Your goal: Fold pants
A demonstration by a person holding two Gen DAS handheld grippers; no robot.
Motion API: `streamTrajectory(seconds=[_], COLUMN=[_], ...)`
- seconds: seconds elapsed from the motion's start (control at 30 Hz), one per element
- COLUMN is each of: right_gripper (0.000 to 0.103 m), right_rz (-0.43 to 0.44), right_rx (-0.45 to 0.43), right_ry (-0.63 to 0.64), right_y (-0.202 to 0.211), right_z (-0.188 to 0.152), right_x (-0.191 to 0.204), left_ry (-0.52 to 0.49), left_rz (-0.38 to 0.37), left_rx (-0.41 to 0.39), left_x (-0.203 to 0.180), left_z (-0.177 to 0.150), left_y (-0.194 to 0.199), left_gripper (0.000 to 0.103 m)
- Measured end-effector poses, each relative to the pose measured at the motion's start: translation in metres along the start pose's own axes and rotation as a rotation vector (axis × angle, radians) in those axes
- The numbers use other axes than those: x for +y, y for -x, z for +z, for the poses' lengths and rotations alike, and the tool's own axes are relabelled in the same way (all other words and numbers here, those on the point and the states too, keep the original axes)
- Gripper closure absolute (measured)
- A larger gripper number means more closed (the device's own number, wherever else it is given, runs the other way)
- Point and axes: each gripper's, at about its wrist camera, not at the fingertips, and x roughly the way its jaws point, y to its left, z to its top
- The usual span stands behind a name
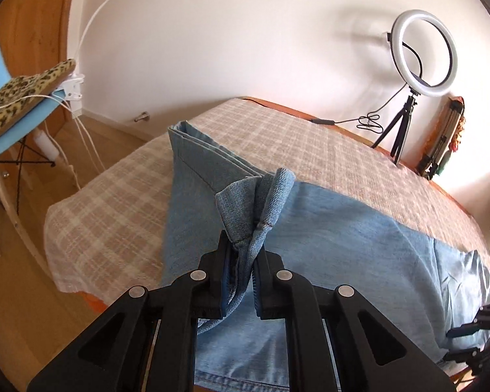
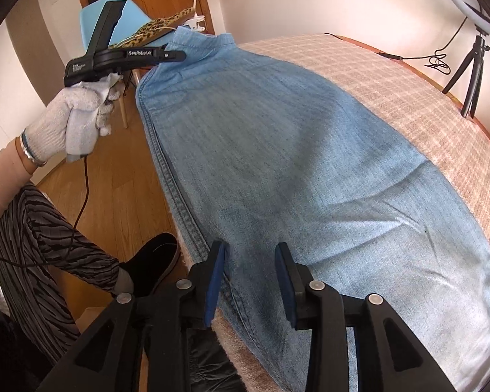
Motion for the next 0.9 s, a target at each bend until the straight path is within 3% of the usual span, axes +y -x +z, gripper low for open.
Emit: streamTrajectory(seconds=[0.07, 0.13, 0.2, 0.27, 0.43, 0.57, 0.73, 0.9], right_gripper=[0.065, 0.059, 0.039, 0.035, 0.034, 0.034, 0.034, 0.034], right_rz=[0.047, 0.073, 0.077, 0.126, 0.297, 0.363, 0.422, 0.395], right_rx=[-0.036, -0.075, -0.112, -0.137, -0.122, -0.075, -0.063, -0.038], right_ry=[-0.075, -0.130, -0.179, -0.214, -0.359, -0.415, -0.544, -0.573], right_y=[0.009, 0.019, 0.023, 0.020, -0.023, -0.071, -0.121, -0.146], right_z=[0.008, 0.023, 0.048, 0.079, 0.156, 0.207, 0.235, 0.255], right_x=[-0.009, -0.019, -0.030, -0.038, -0.048, -0.042, -0.044, -0.043], left_ry=[-0.024, -0.039, -0.054, -0.046, 0.055, 0.087, 0.092, 0.026], left_rz=[-0.035, -0.065, -0.090, -0.112, -0.189, -0.230, -0.261, -0.272], left_rx=[0.020, 0.032, 0.041, 0.041, 0.018, -0.020, -0.019, -0.009], left_x=[-0.010, -0.016, -0.022, -0.022, -0.011, -0.010, -0.013, -0.025], left_z=[-0.005, -0.009, -0.012, -0.013, -0.003, 0.007, 0.009, 0.006], left_y=[-0.002, -0.002, -0.001, 0.001, 0.014, 0.025, 0.029, 0.032], left_gripper=[0.094, 0.094, 0.094, 0.094, 0.094, 0.094, 0.094, 0.094])
